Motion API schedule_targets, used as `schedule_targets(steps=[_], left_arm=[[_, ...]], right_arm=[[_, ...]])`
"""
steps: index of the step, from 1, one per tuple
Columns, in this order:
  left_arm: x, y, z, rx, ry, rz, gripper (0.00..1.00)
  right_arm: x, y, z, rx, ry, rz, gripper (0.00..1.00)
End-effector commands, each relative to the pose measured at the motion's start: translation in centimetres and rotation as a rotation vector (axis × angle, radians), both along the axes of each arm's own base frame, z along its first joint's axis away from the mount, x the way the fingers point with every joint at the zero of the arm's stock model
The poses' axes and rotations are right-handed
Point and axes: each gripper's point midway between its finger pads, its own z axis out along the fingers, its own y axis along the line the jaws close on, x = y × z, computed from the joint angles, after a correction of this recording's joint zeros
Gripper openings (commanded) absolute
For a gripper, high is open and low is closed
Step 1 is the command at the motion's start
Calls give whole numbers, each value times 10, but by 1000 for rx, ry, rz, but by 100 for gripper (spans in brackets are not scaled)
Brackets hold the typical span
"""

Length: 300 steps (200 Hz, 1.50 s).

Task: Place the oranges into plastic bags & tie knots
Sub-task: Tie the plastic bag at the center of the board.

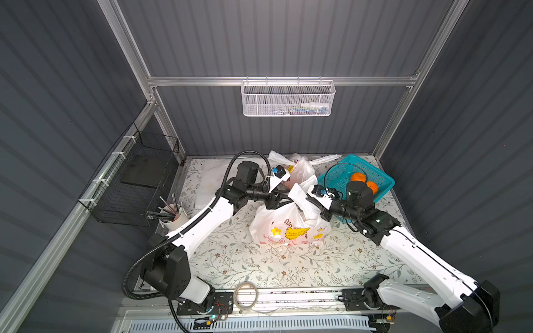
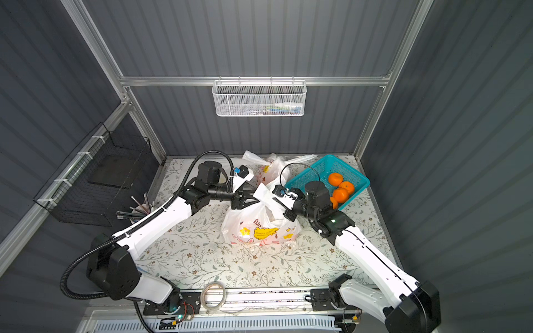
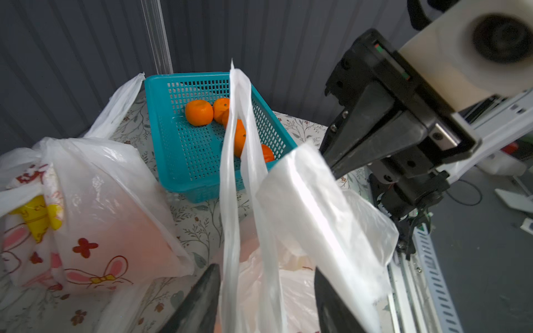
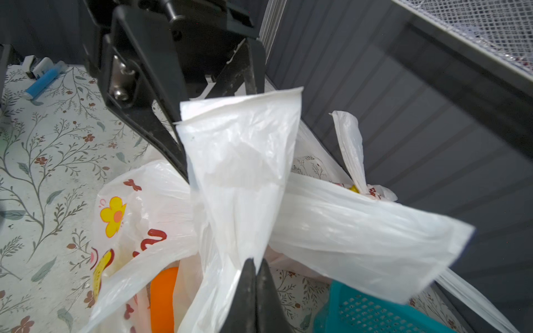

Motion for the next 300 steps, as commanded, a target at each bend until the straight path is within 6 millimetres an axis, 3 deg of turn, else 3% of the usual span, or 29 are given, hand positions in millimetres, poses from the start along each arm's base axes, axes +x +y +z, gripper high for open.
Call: schedule_targets(steps=[1, 28, 76, 118, 174, 208, 252, 300], left_arm=[[2, 9, -5, 36, -33, 67, 67], [7, 16, -16, 77, -56, 120, 75], [20, 8, -27, 83, -53, 123, 82], [24, -8, -26, 71, -69, 96, 85], [36, -27, -37, 151, -133, 159, 83], [42, -31, -30, 144, -170, 175, 70], [40, -37, -26, 137, -158, 139, 34], [27, -31, -18, 118, -172, 117, 8]], right_arm=[[-3, 1, 1, 19, -1, 14, 0], [-4, -3, 0, 17, 4, -4, 0], [-3, -14, 0, 14, -3, -55, 0], [5, -30, -2, -3, -4, -157, 0], [4, -36, -2, 14, -3, -179, 0], [5, -38, -3, 13, -2, -188, 0], [7, -41, -5, 9, 1, -203, 0], [4, -41, -1, 10, -16, -187, 0]])
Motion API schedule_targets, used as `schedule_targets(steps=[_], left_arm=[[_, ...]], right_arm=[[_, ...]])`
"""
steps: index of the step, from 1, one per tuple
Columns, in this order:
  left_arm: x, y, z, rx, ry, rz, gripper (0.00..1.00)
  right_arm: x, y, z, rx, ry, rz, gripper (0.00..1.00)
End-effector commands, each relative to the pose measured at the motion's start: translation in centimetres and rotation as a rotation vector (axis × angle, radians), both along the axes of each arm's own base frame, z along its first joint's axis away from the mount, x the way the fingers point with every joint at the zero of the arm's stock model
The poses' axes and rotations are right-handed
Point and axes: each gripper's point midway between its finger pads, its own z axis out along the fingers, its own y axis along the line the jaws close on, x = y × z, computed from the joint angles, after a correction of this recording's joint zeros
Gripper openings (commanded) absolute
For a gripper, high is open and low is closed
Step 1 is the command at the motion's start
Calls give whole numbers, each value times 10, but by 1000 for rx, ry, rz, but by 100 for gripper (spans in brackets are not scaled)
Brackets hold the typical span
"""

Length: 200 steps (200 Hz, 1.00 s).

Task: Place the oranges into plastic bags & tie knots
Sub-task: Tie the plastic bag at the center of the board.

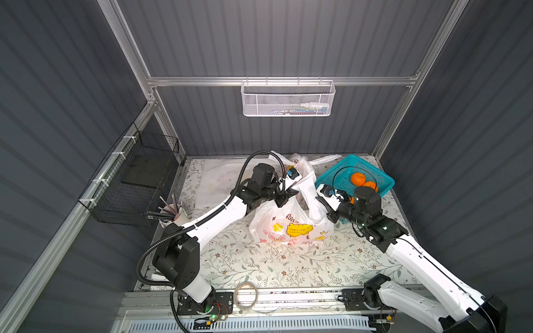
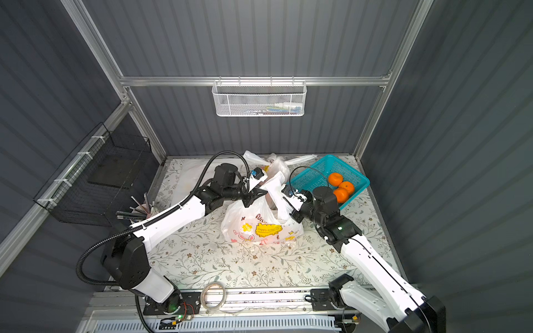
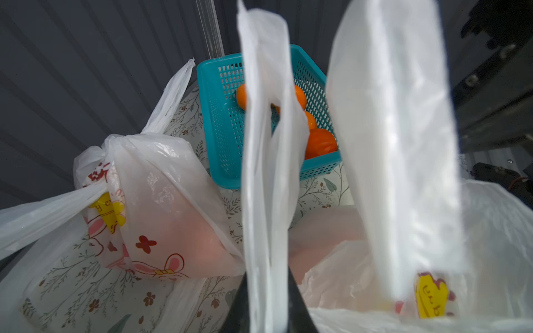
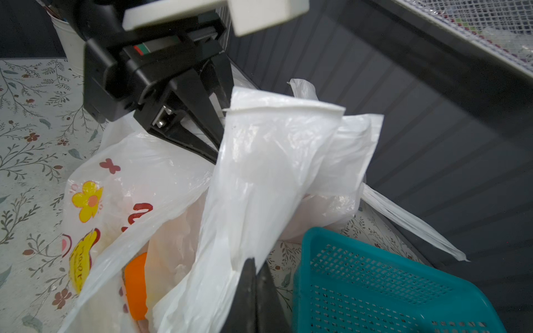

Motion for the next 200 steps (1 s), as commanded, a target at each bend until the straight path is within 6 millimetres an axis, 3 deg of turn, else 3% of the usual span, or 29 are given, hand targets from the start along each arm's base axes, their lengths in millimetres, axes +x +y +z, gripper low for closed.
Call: schedule_targets(steps=[1, 32, 72, 109, 173, 200], left_arm=[[-12, 2, 11, -19, -10, -34, 8], [-31, 13, 18, -39, -5, -91, 0], [-51, 26, 23, -90, 136, -212, 1], [-58, 25, 19, -86, 211, -265, 12], [-58, 20, 18, -122, 219, -294, 25], [-60, 20, 17, -124, 226, -303, 36]], right_arm=[[-4, -2, 1, 6, -5, 2, 0], [-5, -1, 6, -10, -53, 23, 0], [-3, 8, 17, -5, -142, 68, 0], [-6, 24, 21, -5, -208, 130, 0], [-1, 39, 8, -29, -200, 148, 0], [0, 44, 6, -27, -205, 156, 0]])
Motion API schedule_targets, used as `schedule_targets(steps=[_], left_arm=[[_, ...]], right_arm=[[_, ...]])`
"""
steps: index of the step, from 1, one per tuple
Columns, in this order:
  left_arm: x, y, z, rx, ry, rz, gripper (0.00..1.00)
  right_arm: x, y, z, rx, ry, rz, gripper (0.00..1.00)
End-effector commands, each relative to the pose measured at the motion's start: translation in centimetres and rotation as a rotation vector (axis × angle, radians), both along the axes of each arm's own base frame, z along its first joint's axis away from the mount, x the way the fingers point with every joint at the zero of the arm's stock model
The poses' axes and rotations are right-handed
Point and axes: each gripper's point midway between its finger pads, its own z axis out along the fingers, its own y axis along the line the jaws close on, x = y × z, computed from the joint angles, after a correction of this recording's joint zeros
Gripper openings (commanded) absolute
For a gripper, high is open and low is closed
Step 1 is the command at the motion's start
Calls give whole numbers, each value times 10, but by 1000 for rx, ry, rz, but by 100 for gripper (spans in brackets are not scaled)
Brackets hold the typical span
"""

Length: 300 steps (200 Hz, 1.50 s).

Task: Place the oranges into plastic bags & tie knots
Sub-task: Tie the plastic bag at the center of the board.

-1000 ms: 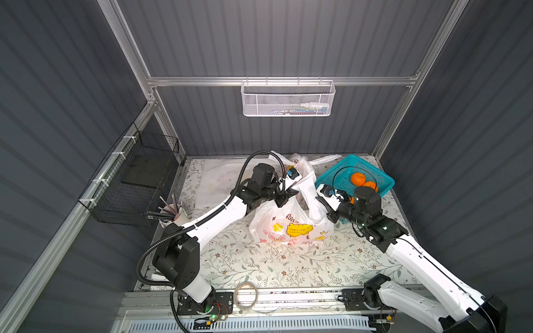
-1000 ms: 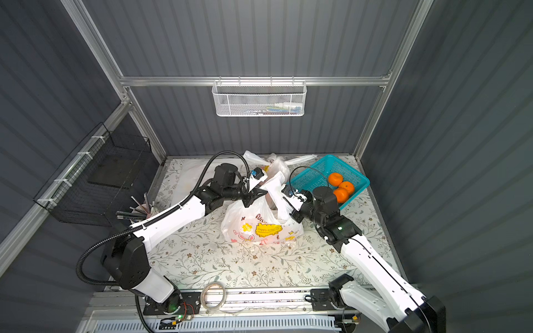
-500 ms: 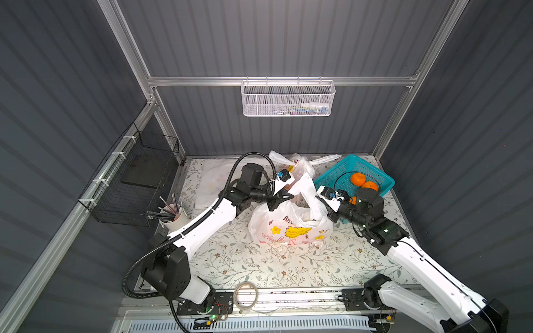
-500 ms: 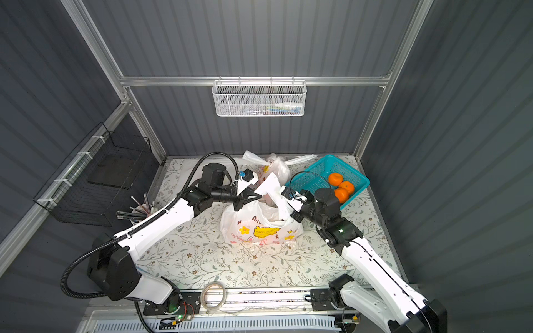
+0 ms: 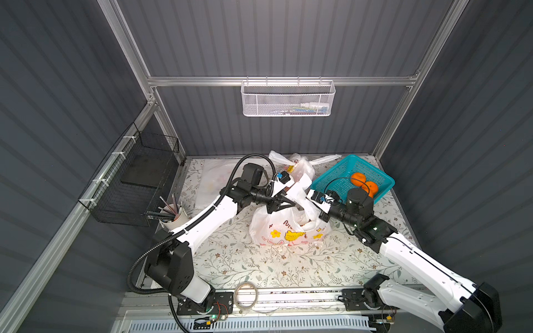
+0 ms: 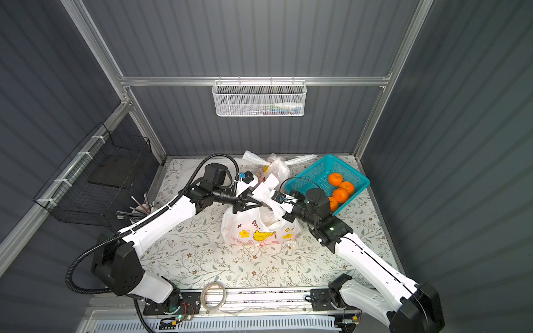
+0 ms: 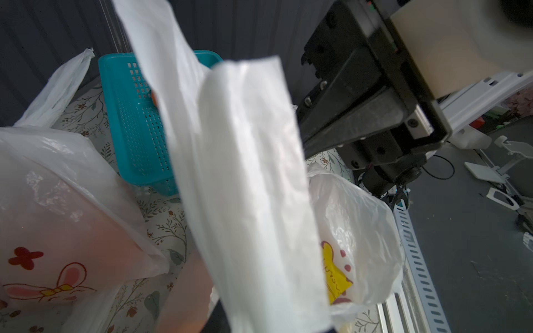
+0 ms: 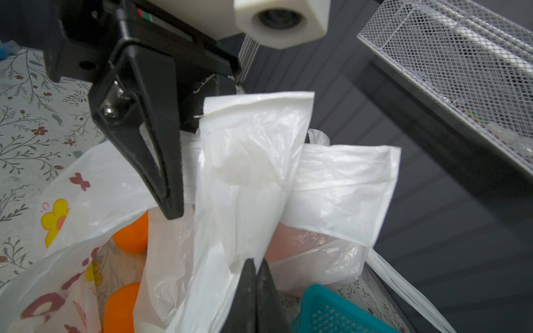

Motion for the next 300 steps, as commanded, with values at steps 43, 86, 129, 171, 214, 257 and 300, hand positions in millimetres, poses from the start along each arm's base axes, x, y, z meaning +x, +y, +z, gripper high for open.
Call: schedule_targets(steps=[43, 86, 129, 171, 214, 257, 300], left_arm=[[-5, -5, 8, -39, 13, -41, 49], [-1, -7, 9, -48, 17, -33, 50], [1, -8, 9, -44, 21, -21, 30], [4, -6, 11, -38, 4, 1, 3], [0, -3, 18, -48, -44, -6, 0], [-6, -1, 20, -58, -81, -34, 0], [-10, 0, 18, -58, -131, -69, 0]], right_arm=[[5, 9, -2, -8, -32, 7, 0], [-1, 18, -5, -3, -16, 52, 0], [1, 19, -3, -3, -13, 52, 2], [-3, 11, 8, -10, -9, 33, 18], [-17, -22, 54, 180, 72, 114, 60], [5, -36, 87, 393, 251, 183, 94], [27, -14, 91, 502, 427, 321, 99]])
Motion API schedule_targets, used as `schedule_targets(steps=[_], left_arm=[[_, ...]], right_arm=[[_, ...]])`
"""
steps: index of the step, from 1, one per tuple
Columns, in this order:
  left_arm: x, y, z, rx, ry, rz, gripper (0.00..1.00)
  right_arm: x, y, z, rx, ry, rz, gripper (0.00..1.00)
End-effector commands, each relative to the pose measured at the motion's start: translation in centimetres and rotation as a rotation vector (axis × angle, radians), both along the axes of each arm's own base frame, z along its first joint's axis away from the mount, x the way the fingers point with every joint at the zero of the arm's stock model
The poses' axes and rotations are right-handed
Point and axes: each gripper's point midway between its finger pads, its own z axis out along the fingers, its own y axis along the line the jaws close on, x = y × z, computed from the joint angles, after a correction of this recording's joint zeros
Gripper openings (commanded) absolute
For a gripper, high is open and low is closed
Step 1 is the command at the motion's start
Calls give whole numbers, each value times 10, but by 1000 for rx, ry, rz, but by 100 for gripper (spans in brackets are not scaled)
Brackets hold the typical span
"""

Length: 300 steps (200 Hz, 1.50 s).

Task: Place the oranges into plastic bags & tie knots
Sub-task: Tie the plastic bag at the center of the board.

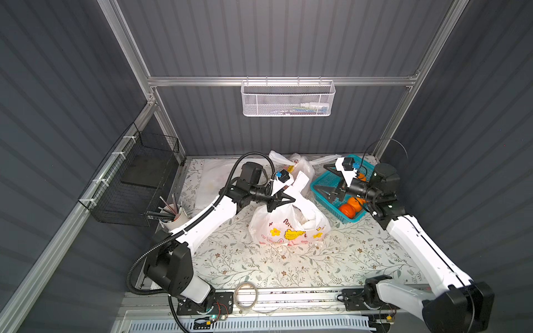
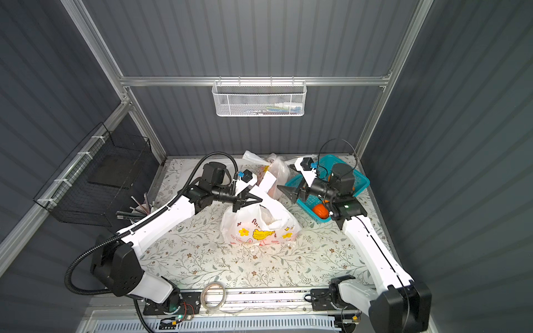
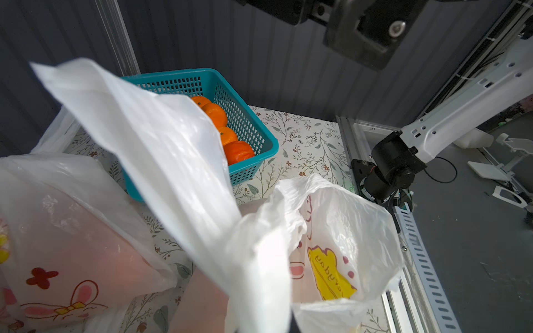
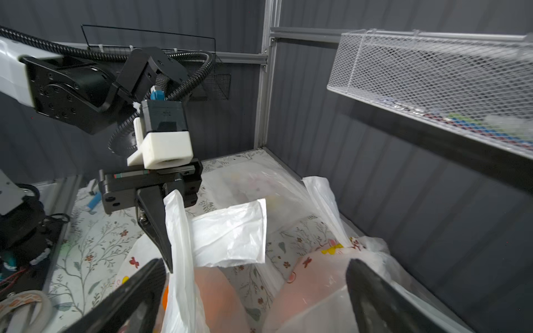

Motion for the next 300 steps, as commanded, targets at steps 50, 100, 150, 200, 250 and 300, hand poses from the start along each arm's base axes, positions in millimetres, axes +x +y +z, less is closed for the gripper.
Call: schedule_targets(steps=[50, 100, 150, 200, 250, 300], left_arm=[[-10, 4, 7, -16, -89, -42, 0], [-8, 4, 9, -18, -96, -28, 0], [0, 10, 9, -15, -64, 27, 0], [23, 27, 10, -16, -44, 146, 0], [30, 29, 11, -27, -69, 176, 0], [28, 27, 11, -24, -104, 138, 0]], right_arm=[[-2, 39, 0, 147, 225, 275, 91], [-13, 55, -9, 141, 231, 354, 50], [-40, 46, 2, 120, 34, 366, 0], [-72, 34, -6, 2, -94, 335, 0], [-101, 39, -38, -50, -26, 345, 0], [-88, 26, 12, -31, -127, 202, 40]])
